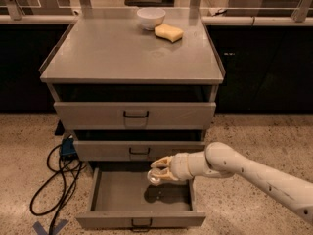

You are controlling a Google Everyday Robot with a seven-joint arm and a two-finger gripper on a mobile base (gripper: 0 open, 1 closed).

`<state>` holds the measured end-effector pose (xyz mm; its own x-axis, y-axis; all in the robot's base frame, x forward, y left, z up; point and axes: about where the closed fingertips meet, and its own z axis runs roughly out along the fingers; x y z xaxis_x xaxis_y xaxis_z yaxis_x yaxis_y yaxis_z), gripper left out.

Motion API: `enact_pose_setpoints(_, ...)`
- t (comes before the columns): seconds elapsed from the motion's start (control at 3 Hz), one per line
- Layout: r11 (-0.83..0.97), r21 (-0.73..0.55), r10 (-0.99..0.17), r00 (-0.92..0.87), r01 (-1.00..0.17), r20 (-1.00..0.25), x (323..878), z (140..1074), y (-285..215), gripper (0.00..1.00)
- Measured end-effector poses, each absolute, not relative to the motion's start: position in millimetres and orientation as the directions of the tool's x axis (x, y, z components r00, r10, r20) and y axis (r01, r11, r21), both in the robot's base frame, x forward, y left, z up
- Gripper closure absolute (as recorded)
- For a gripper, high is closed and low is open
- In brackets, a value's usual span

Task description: Place orange can into bottom drawer

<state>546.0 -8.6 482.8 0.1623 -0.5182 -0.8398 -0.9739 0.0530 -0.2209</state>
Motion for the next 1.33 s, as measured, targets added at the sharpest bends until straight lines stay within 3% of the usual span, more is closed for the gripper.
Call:
enact_pose_setpoints(0.67,0.098,-0.283,-0.645,0.156,-0.954,-0.748,556,377,-43,1.0)
enact_pose_setpoints(1.33,0.144,-0.368,-0.711,0.163,-0.919,-0.684,576,362,-54,1.0)
